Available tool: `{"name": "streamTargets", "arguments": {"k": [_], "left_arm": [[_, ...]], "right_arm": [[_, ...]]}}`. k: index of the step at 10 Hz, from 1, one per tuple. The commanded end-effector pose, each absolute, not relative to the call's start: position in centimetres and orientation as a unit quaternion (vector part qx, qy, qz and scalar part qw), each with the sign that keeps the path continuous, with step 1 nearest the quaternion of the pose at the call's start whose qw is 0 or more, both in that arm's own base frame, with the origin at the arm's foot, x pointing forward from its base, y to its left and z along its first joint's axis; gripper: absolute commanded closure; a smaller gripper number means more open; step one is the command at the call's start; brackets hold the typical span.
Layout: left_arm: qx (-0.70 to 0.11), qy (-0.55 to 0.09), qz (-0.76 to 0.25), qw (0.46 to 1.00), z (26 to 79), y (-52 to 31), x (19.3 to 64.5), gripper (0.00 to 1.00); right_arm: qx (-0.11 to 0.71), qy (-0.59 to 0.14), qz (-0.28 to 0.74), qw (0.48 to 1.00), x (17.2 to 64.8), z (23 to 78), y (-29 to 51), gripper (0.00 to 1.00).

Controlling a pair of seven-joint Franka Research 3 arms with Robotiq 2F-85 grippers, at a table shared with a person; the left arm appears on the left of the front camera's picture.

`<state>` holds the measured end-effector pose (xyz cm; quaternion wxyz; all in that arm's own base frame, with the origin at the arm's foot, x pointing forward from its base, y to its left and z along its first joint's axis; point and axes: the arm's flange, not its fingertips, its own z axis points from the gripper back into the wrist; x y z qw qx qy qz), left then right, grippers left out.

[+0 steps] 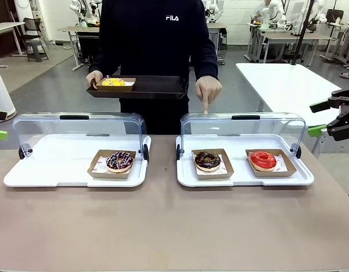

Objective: Provide the desired donut to the person.
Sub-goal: Pick up and lift the Paper togo box containing the Donut pointed at by the person.

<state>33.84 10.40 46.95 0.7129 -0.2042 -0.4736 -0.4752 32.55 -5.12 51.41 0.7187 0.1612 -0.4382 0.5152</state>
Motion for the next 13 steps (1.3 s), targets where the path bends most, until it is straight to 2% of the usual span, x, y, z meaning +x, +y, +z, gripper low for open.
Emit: {"name": "streamTargets", "arguments": {"k": [1,7,9,10,11,13], "left_arm": [[-0.204,-0.485,-0.477,0.704,46.8,10.6,34.1,0.00],[-0.204,-0.485,-0.477,0.704,46.8,10.6,34.1,0.00],[-0.204,-0.485,-0.477,0.704,46.8,10.6,34.1,0.00],[-0.204,-0.485,-0.477,0.704,46.8,10.6,34.1,0.00],[-0.204,-0.485,-0.477,0.704,46.8,10.6,34.1,0.00],[-0.204,-0.485,-0.477,0.704,46.8,10.6,34.1,0.00]], "right_arm": [[0.169,-0.448,0.517,0.710,32.8,51.2,-5.1,0.00],[0.161,-0.438,0.515,0.719,32.5,51.4,-5.1,0.00],[0.142,-0.355,0.556,0.738,38.8,54.8,0.4,0.00],[0.132,-0.307,0.573,0.748,42.7,54.6,3.6,0.00],[0.126,-0.264,0.598,0.746,45.9,53.2,7.1,0.00],[0.056,-0.199,0.621,0.756,48.4,48.9,10.7,0.00]]}}
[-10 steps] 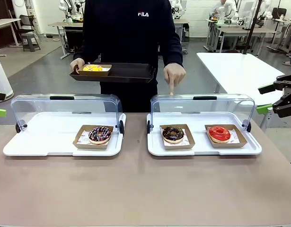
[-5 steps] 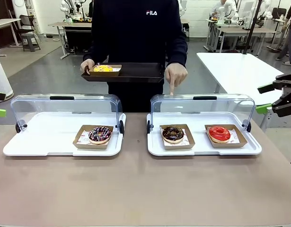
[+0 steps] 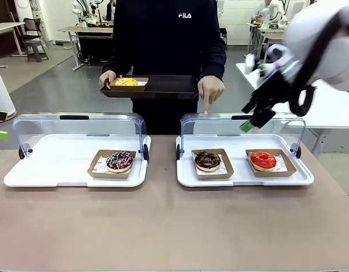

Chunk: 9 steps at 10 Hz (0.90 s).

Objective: Provide the desired donut to the person.
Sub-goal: Pick up and lift the Paper togo box containing the Donut pointed at by the person.

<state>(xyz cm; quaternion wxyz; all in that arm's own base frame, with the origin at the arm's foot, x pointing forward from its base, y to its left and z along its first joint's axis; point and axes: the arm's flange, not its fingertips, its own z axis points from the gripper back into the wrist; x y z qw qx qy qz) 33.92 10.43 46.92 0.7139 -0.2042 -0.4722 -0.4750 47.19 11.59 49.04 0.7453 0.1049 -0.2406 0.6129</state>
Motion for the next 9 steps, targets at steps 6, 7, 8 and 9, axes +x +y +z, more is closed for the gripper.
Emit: {"name": "streamTargets", "arguments": {"k": [6,7,8,9], "left_arm": [[-0.204,-0.485,-0.477,0.704,46.8,10.6,34.1,0.00],[-0.204,-0.485,-0.477,0.704,46.8,10.6,34.1,0.00],[-0.204,-0.485,-0.477,0.704,46.8,10.6,34.1,0.00],[-0.204,-0.485,-0.477,0.704,46.8,10.6,34.1,0.00]], "right_arm": [[0.046,-0.137,0.652,0.745,48.5,41.7,13.5,0.00],[0.046,-0.137,0.652,0.745,48.5,41.7,13.5,0.00],[0.046,-0.137,0.652,0.745,48.5,41.7,13.5,0.00],[0.046,-0.137,0.652,0.745,48.5,41.7,13.5,0.00]]}}
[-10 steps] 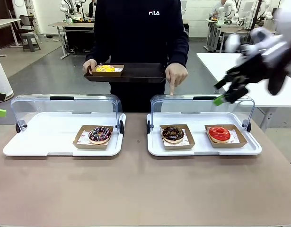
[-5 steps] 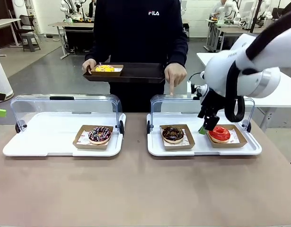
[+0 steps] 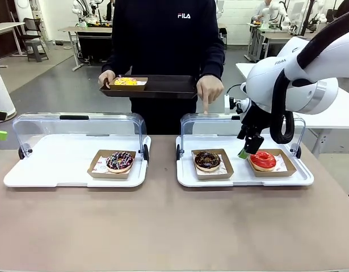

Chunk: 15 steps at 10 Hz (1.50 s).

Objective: Provide the desired donut to the person.
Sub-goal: Pick up and lift the Paper togo box containing the Donut pointed at by the person.

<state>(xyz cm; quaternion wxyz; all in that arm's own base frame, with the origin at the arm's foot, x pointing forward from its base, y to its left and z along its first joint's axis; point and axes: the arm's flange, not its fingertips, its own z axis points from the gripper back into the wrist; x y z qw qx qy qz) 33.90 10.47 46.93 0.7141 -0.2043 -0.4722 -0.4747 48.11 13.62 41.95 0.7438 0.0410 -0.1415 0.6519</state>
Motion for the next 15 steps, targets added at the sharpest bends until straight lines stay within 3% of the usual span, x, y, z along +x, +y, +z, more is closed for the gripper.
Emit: {"name": "streamTargets", "arguments": {"k": [1,7,11,15], "left_arm": [[-0.204,-0.485,-0.477,0.704,46.8,10.6,34.1,0.00],[-0.204,-0.485,-0.477,0.704,46.8,10.6,34.1,0.00],[-0.204,-0.485,-0.477,0.704,46.8,10.6,34.1,0.00],[-0.204,-0.485,-0.477,0.704,46.8,10.6,34.1,0.00]], "right_arm": [[0.040,-0.142,0.652,0.744,48.0,41.8,13.6,0.00],[-0.010,-0.127,0.706,0.697,50.0,35.1,18.3,0.00],[0.005,-0.114,0.733,0.671,49.0,34.0,18.4,0.00],[0.005,-0.096,0.722,0.686,49.6,33.3,18.4,0.00]]}}
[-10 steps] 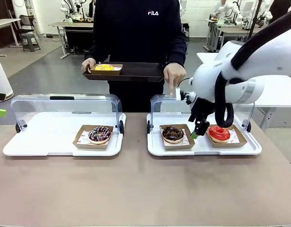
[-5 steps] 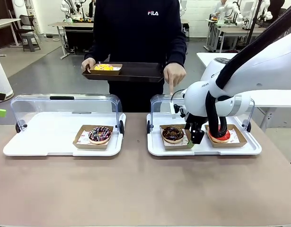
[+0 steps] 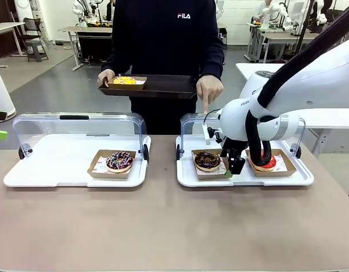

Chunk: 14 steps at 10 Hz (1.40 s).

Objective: Provide the desired donut to the person.
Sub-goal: Pick up and lift the Paper togo box containing the Donut pointed at by the person.

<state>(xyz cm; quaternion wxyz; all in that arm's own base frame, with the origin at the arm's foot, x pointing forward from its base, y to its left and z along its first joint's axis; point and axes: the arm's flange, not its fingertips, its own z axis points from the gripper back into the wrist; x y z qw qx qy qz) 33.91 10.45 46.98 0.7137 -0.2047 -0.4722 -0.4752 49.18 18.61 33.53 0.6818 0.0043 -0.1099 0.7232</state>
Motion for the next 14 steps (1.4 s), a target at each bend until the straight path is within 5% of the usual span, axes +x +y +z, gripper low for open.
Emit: {"name": "streamTargets", "arguments": {"k": [1,2,3,5,6,8,14], "left_arm": [[-0.204,-0.485,-0.477,0.704,46.8,10.6,34.1,0.00],[-0.204,-0.485,-0.477,0.704,46.8,10.6,34.1,0.00],[-0.204,-0.485,-0.477,0.704,46.8,10.6,34.1,0.00],[-0.204,-0.485,-0.477,0.704,46.8,10.6,34.1,0.00],[-0.204,-0.485,-0.477,0.704,46.8,10.6,34.1,0.00],[-0.204,-0.485,-0.477,0.704,46.8,10.6,34.1,0.00],[-0.204,-0.485,-0.477,0.704,46.8,10.6,34.1,0.00]], "right_arm": [[0.010,-0.088,0.722,0.686,49.7,33.2,18.4,0.54],[0.013,-0.087,0.723,0.685,49.6,33.3,18.3,0.55],[0.016,-0.089,0.725,0.683,49.6,33.2,18.3,1.00],[0.020,-0.087,0.728,0.680,49.8,33.1,18.4,1.00],[0.016,-0.079,0.727,0.682,50.0,32.9,18.5,0.83],[0.020,-0.069,0.725,0.685,50.6,32.5,18.6,1.00],[0.030,-0.071,0.730,0.679,49.8,33.1,18.3,1.00]]}}
